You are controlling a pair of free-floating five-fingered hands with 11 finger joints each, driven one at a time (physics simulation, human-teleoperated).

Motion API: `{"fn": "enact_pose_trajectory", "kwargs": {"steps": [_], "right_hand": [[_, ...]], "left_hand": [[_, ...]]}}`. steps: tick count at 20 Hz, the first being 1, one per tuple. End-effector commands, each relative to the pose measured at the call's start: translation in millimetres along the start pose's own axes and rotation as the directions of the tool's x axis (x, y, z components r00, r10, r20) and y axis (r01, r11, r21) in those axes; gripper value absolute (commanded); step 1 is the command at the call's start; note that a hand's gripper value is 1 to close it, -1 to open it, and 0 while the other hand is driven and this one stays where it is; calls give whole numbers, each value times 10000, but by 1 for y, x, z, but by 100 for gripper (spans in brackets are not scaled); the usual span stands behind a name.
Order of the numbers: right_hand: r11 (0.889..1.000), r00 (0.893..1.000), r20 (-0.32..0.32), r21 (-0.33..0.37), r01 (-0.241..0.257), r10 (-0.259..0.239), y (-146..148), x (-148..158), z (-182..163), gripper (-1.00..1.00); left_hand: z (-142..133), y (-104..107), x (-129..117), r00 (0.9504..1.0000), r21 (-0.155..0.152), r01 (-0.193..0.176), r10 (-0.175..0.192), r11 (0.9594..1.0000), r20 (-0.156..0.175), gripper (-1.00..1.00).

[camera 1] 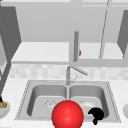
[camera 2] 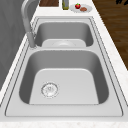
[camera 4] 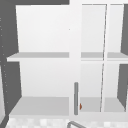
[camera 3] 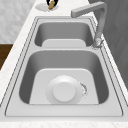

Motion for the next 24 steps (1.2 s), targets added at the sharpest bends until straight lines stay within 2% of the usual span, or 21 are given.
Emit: {"fn": "enact_pose_trajectory", "kwargs": {"steps": [1,3,5,7,9,10,11,12,13,14,15,16,19,23,24], "right_hand": [[10000,10000,0,0,0,0,0,0,0,0],[10000,10000,0,0,0,0,0,0,0,0],[10000,10000,0,0,0,0,0,0,0,0],[10000,10000,0,0,0,0,0,0,0,0],[10000,10000,0,0,0,0,0,0,0,0],[10000,10000,0,0,0,0,0,0,0,0],[10000,10000,0,0,0,0,0,0,0,0],[10000,10000,0,0,0,0,0,0,0,0],[10000,10000,0,0,0,0,0,0,0,0],[10000,10000,0,0,0,0,0,0,0,0],[10000,10000,0,0,0,0,0,0,0,0],[10000,10000,0,0,0,0,0,0,0,0],[10000,10000,0,0,0,0,0,0,0,0],[10000,10000,0,0,0,0,0,0,0,0],[10000,10000,0,0,0,0,0,0,0,0]], "left_hand": [[19,-12,-20,9987,520,355,-373,9980,343,100],[26,-18,-14,9993,472,93,-110,9988,351,100],[27,-23,-5,9989,504,189,-211,9985,430,100],[21,-22,19,9964,473,557,-585,9973,615,100],[18,-19,30,9889,437,1202,-1235,9918,828,100],[17,-17,33,9868,412,1352,-1383,9900,846,100],[18,-15,34,9880,434,1286,-1317,9907,802,-100],[17,-14,37,9899,883,1227,-1284,9885,610,-100],[18,-12,40,9879,882,1369,-1426,9867,617,-100],[13,-10,43,9822,685,1656,-1708,9838,787,-100],[14,-4,47,9807,634,1700,-1752,9834,869,-100],[8,2,55,9776,574,1846,-1893,9811,921,-100],[-3,18,70,9821,288,1698,-1716,9850,773,-100],[-21,32,82,9882,268,1329,-1346,9908,728,-100],[-26,32,82,9882,162,1362,-1370,9905,689,-100]]}}
